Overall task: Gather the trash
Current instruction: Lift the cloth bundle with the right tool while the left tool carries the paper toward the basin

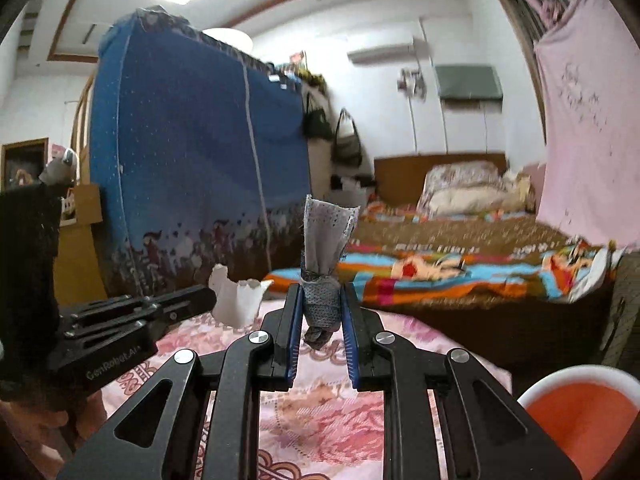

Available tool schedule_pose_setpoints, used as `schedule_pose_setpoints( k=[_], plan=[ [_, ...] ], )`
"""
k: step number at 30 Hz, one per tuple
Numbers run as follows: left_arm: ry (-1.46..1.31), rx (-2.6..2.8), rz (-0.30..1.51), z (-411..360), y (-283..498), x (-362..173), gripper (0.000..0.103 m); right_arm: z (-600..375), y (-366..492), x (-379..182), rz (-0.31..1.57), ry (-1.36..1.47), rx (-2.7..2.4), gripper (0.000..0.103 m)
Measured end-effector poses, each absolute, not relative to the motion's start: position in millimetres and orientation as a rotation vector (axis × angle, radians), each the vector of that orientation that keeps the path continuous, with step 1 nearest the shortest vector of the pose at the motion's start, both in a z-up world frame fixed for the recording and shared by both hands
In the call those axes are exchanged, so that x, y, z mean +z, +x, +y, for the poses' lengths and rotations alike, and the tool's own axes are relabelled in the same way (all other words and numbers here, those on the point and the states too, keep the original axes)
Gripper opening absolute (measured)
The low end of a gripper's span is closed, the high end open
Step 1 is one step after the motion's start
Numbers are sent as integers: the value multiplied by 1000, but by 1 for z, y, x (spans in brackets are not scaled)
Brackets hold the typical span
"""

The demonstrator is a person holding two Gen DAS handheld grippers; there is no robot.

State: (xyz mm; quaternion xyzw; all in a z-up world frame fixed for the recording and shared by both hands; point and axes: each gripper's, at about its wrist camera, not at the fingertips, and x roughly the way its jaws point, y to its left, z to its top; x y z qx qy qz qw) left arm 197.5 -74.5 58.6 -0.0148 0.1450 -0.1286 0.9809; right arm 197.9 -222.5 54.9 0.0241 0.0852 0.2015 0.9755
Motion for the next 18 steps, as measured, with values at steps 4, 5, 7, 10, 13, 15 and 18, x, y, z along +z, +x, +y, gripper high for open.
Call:
schedule_pose_setpoints(
  k=[4, 5, 7, 10, 13, 15, 18],
  plan=[
    [-11, -260, 227, -83, 187, 71, 0, -226, 183, 61, 92, 13, 362, 17],
    [-3, -256, 211, -84, 184, 73, 0, -228, 181, 62, 79, 11, 353, 17],
    [22, -250, 166, -90, 178, 77, 0, -233, 176, 65, 52, 14, 332, 17],
    [51, -250, 117, -97, 170, 83, 0, -243, 173, 70, 18, 30, 301, 17],
    [71, -265, 80, -105, 165, 89, 0, -255, 166, 74, -19, 48, 263, 17],
    [73, -284, 66, -109, 163, 93, 0, -264, 163, 77, -40, 60, 236, 17],
    [69, -317, 53, -117, 161, 97, 0, -277, 159, 81, -64, 77, 195, 17]
  ],
)
